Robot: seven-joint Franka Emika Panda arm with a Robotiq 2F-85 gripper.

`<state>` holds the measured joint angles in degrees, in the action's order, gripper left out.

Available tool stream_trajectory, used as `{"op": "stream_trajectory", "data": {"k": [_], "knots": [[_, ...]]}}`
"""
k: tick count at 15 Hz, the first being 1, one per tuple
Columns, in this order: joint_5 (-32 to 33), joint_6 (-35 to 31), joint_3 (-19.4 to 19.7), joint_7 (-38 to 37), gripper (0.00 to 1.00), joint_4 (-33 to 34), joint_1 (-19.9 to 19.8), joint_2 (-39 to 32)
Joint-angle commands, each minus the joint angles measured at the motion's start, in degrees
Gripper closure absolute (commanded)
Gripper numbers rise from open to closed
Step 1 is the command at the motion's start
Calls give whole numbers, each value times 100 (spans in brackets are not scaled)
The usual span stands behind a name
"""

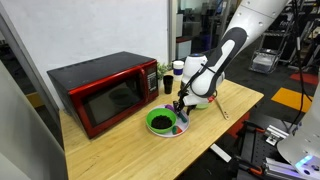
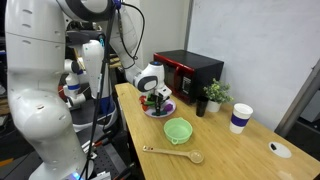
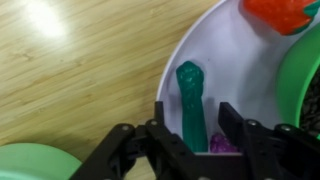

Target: Put the green object in the black cup

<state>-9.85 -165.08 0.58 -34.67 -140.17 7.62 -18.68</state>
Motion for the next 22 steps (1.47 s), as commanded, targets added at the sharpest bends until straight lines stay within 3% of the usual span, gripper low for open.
{"op": "stream_trajectory", "data": {"k": [1, 4, 12, 15, 18, 22], "knots": [[-193, -119, -19, 58, 45, 32, 33, -94], [-203, -119, -30, 71, 49, 46, 24, -104], [-171, -73, -32, 109, 38, 88, 21, -12], [-175, -69, -41, 123, 41, 107, 15, -14], [-186, -80, -53, 134, 50, 113, 7, -13], [-236, -108, -110, 161, 49, 91, -14, -41]]}}
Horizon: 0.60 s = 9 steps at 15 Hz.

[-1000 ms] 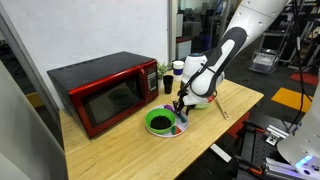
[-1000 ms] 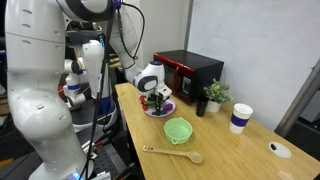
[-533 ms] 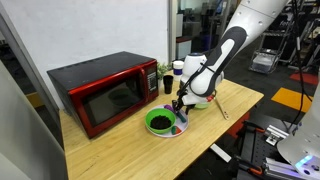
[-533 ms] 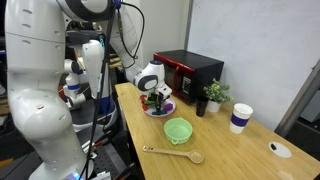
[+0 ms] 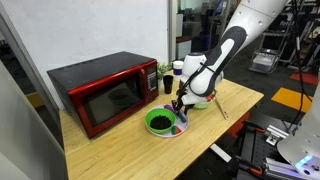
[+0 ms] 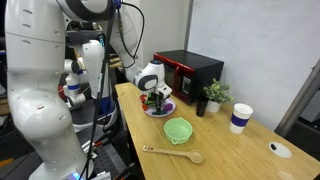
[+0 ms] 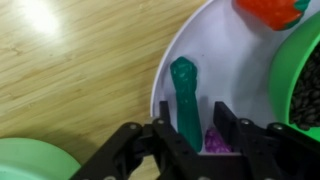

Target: Put the green object in the black cup

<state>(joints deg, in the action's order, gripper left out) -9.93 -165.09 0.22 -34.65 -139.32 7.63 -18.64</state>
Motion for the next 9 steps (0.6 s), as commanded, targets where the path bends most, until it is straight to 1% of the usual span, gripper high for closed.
{"op": "stream_trajectory", "data": {"k": [1, 9], "knots": [[-250, -131, -105, 172, 50, -7, -19, -54], [-382, -167, -249, 259, 51, -84, -6, -113]]}}
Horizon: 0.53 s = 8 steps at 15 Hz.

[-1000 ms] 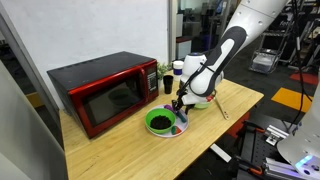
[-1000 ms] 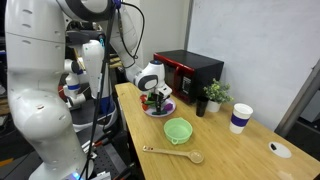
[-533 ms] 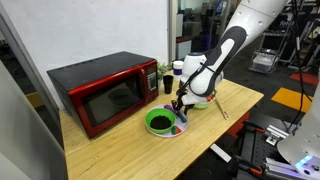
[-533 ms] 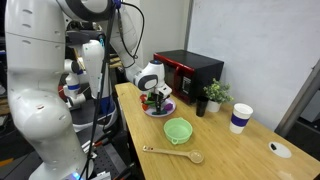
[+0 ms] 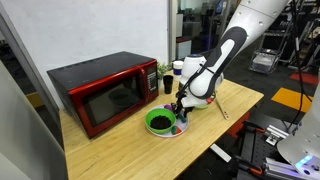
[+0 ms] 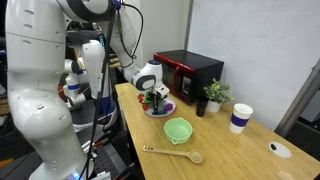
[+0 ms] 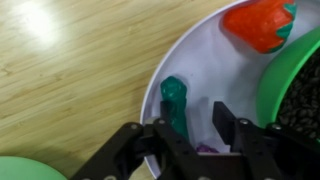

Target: Put the green object in the black cup

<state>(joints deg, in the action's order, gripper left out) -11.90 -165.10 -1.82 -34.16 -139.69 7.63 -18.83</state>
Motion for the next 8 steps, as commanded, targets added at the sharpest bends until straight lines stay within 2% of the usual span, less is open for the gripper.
{"op": "stream_trajectory", "data": {"k": [1, 8], "knots": [[-149, -170, -10, 196, 51, -57, 9, -98], [55, -277, 267, 194, 51, -119, 77, -191]]}}
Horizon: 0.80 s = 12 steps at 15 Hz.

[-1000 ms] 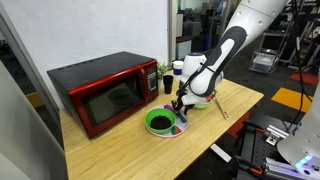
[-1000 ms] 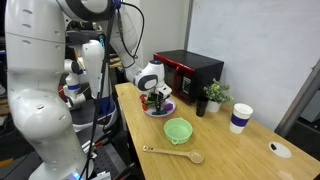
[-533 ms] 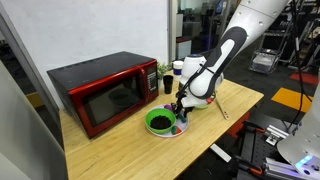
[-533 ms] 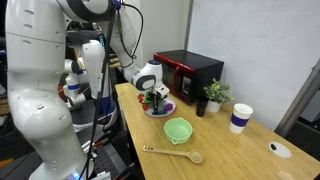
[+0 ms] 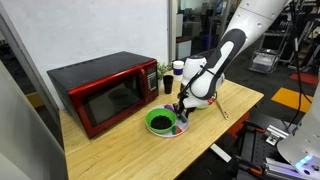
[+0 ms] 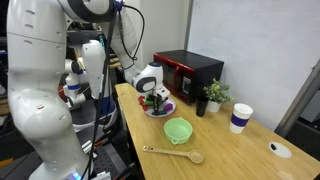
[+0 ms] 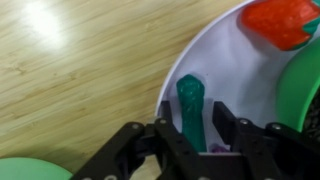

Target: Put the green object in the black cup

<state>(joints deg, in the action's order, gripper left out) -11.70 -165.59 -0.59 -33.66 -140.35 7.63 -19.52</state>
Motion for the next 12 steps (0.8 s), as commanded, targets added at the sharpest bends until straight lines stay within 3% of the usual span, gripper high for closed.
{"op": "stream_trajectory", "data": {"k": [1, 5, 7, 8, 11, 12], "knots": [[29, -271, 163, 166, 51, -58, 81, -153], [5, -355, 199, 261, 52, -61, 96, -237], [-10, -389, 193, 305, 57, -57, 96, -253], [-14, -400, 186, 325, 79, -59, 95, -255], [-14, -429, 202, 391, 99, -67, 99, -240], [-15, -443, 207, 406, 96, -71, 103, -229]]}}
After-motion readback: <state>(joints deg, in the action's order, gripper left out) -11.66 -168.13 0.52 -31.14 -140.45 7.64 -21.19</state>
